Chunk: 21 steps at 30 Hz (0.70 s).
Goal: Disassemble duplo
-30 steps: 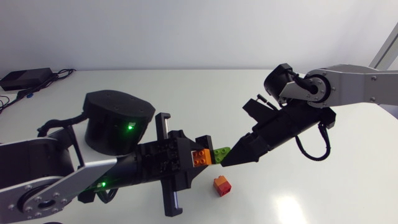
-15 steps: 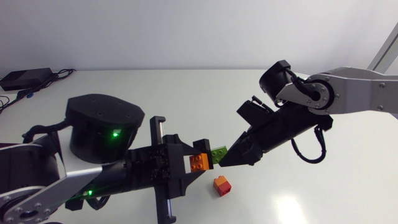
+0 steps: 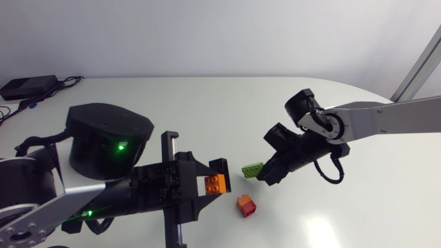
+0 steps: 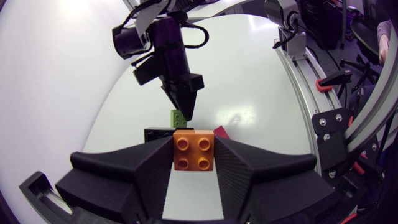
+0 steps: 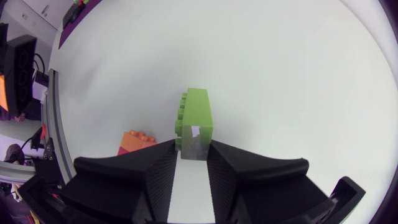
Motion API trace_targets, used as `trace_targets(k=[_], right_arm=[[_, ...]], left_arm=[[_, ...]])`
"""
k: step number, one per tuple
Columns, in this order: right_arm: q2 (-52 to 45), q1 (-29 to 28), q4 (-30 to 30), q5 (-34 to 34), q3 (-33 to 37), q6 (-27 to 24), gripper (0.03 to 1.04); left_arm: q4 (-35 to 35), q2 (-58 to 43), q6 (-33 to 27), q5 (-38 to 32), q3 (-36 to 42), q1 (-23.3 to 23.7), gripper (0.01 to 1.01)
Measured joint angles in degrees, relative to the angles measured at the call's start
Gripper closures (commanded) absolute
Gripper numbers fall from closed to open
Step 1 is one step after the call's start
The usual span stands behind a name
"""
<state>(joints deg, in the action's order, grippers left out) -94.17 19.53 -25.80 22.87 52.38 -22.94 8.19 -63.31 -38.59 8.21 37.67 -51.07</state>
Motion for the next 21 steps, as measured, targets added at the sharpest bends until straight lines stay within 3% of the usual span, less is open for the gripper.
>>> trace_targets(k=[4,8,15,21], right_arm=[[-1.6,0.4,2.0,-0.7,-1.0,-0.3,0.71],[-2.0,0.9,1.8,-1.1,-0.9,-0.3,0.08],[0.5,0.2,-3.9,1.3,-0.7,-0.2,0.07],[5.5,-3.0,-16.2,13.4,6.0,-0.2,0.07]], left_arm=[[0.6,0.1,-0.8,0.6,0.0,0.0,0.751],[0.9,0.1,-1.4,0.6,0.0,-0.7,0.751],[1.5,0.1,-3.9,0.6,-0.2,-1.0,0.752],[0.4,-1.0,-6.5,-0.9,-1.7,-1.7,0.751]])
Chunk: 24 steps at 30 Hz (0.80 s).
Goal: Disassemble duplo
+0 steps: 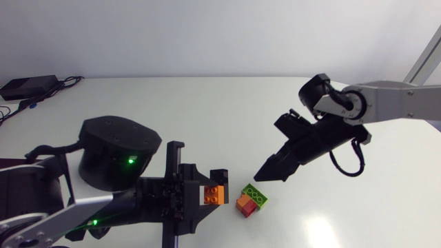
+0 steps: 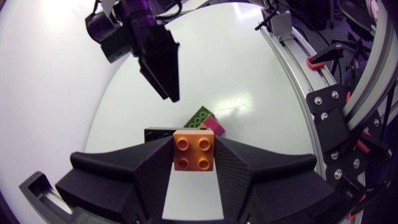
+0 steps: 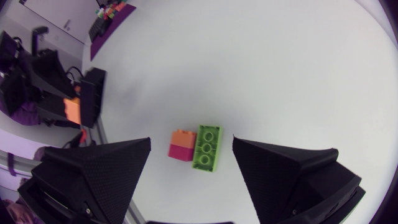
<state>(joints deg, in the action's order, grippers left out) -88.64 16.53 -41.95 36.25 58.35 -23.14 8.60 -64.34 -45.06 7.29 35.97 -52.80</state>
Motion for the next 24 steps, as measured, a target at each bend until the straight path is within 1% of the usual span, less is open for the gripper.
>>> trace_targets(k=[2,4,6,11,16,20,24], right_arm=[[0.4,-0.4,-2.8,3.0,2.7,0.3,0.07],[0.7,0.1,-4.7,5.0,4.8,1.4,0.12],[0.7,1.2,-5.7,5.9,6.1,2.3,0.13],[0.7,4.2,-6.0,6.7,7.1,4.1,0.13],[-0.1,4.3,-6.2,7.0,7.5,4.4,0.13],[-0.1,4.7,-6.4,7.1,7.5,4.6,0.13],[-0.5,5.7,-6.6,7.1,7.5,5.0,0.16]], left_arm=[[-1.9,-0.8,-0.4,-1.7,-0.7,-0.9,0.751],[-4.7,-1.9,-0.5,-3.3,-1.4,-2.1,0.752],[-6.7,-2.8,-0.6,-4.4,-1.8,-3.0,0.752],[-8.8,-3.2,-0.6,-5.7,-1.9,-4.6,0.752],[-10.2,-4.4,-0.6,-6.5,-1.9,-5.4,0.751],[-13.5,-6.7,-0.9,-7.8,-1.9,-5.7,0.752],[-15.1,-8.9,-1.7,-8.1,-1.9,-6.1,0.752]])
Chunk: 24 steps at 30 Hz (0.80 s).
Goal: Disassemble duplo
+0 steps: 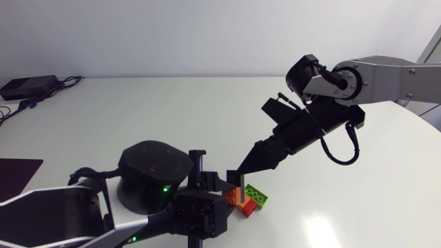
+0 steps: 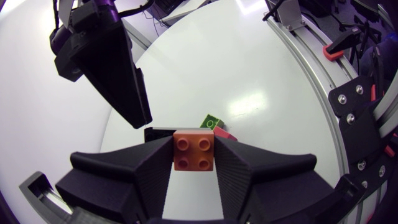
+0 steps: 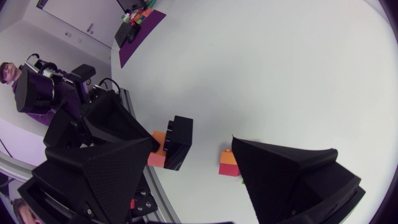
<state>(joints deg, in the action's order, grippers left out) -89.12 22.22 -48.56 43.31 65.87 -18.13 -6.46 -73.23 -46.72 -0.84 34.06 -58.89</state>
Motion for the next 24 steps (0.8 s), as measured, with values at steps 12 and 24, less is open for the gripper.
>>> trace_targets(k=[12,24], right_arm=[[-2.0,1.5,0.0,0.0,0.0,0.4,0.47],[-2.0,2.5,0.3,0.8,0.0,1.0,0.81]], left_arm=[[-0.5,-1.4,-0.2,-1.4,1.6,-1.5,0.752],[-1.4,-1.9,-0.9,-5.4,1.9,-3.4,0.751]])
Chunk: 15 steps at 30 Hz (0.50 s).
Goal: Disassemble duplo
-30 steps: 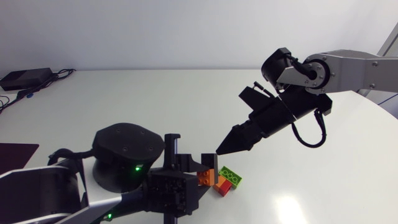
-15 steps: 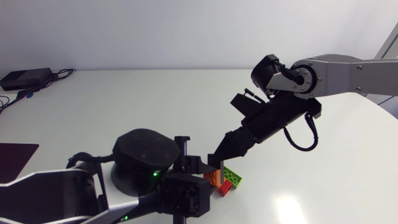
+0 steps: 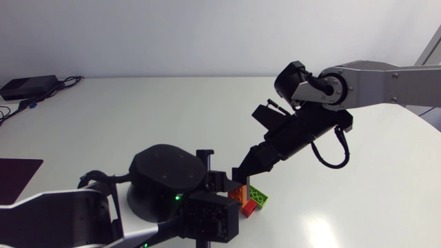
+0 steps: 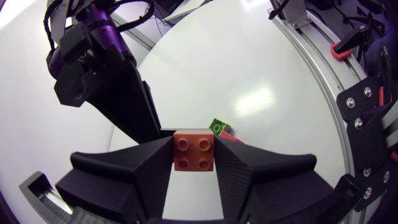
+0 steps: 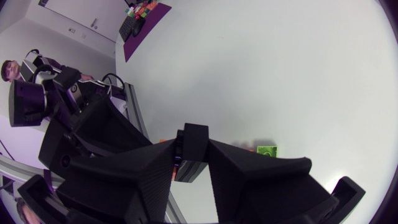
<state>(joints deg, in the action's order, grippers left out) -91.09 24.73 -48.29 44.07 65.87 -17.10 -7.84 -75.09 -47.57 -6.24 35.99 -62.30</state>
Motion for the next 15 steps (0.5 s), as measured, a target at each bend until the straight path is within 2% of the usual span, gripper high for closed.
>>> trace_targets(k=[5,9,15], right_arm=[[-0.4,-2.3,-0.7,3.3,0.2,0.9,0.81],[-3.2,-4.6,-0.4,2.8,0.4,0.9,0.81],[-3.5,-5.3,1.2,0.2,0.3,0.9,0.81]], left_arm=[[-4.7,0.0,-1.1,-6.0,-1.6,-2.9,0.751],[-9.1,1.0,-2.2,-7.4,-2.0,-4.6,0.751],[-9.9,2.6,-2.6,-9.4,-2.0,-3.7,0.751]])
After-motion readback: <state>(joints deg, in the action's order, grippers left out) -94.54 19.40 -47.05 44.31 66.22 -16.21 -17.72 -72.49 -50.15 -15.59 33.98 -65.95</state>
